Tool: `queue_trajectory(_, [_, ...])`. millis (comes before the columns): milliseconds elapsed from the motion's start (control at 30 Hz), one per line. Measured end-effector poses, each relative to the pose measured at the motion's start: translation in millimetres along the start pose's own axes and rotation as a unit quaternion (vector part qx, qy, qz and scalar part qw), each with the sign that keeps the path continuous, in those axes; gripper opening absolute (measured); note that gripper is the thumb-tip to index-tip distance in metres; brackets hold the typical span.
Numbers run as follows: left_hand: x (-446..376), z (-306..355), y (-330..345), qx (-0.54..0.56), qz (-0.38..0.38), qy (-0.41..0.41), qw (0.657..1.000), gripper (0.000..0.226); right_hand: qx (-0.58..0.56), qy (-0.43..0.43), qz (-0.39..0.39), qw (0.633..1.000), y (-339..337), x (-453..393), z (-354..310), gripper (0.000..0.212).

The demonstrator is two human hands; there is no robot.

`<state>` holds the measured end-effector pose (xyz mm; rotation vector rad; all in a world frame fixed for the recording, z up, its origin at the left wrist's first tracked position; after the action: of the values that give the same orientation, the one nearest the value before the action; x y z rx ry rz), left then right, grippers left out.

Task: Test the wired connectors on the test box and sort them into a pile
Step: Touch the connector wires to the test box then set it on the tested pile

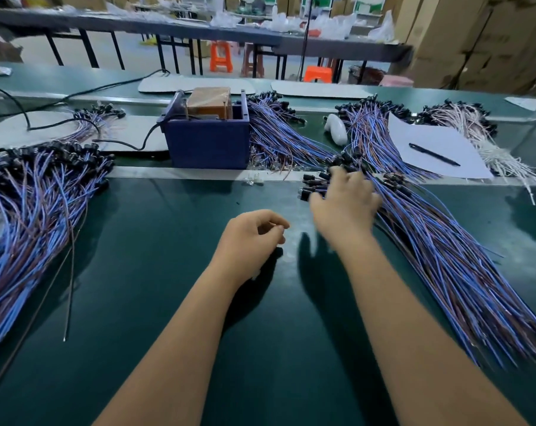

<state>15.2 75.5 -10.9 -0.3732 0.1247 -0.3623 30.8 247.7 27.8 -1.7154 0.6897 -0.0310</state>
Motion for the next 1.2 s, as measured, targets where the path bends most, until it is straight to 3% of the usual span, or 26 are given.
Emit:
queue_trajectory(133, [-7.3,-6.0,-24.9,-0.001,0.165,-0.044,0.985,0.022,-0.121,-0.084,-0.065,0.987,44.0,24.7,-75.4,0.044])
queue_trajectory(200, [-6.7,-12.7,-38.1,0.012,0.215,-0.071,0.974,0.022,-0.104,-0.127,-0.076,0.984,58.1,33.5,-92.4,0.038])
queue_trajectory(367, [-11.9,-15.4,-49.6,-0.007,0.23,-0.077,0.97,0.022,-0.125,-0.145,-0.095,0.977,61.2,30.7,-84.2,0.039])
queue_trajectory(467, [-11.9,-13.1,-55.8,-0.1,0.261,-0.056,0.958,0.02,-0.136,-0.148,-0.097,0.975,59.8,32.0,-84.7,0.035])
queue_trajectory(600, [0.0,-31.2,-106.6,-0.258,0.363,-0.13,0.886,0.043,-0.119,-0.177,-0.108,0.971,60.2,36.6,-85.6,0.032])
queue_trajectory(700, [20.4,-49.2,-150.1,-0.209,0.456,-0.235,0.833,0.052,-0.136,-0.176,-0.113,0.968,58.4,38.0,-83.6,0.028])
queue_trajectory(933, [17.7,-54.9,-148.5,-0.24,0.421,-0.27,0.832,0.058,-0.147,-0.174,-0.115,0.967,57.7,37.9,-84.3,0.026])
queue_trajectory(1200, [11.6,-54.4,-142.9,-0.291,0.381,-0.264,0.837,0.028,-0.144,-0.17,-0.118,0.968,57.8,37.6,-84.7,0.025])
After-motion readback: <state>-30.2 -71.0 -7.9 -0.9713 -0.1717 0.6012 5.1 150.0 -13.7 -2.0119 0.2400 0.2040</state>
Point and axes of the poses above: each hand's wrist, its own x-axis away from the middle knuckle, its own y-axis out of the palm, z = x × y, the point moved 4 cm from there along -x, towards the middle knuckle, and after that the axes turned 7 degrees about -y, right-handed, at the moved point
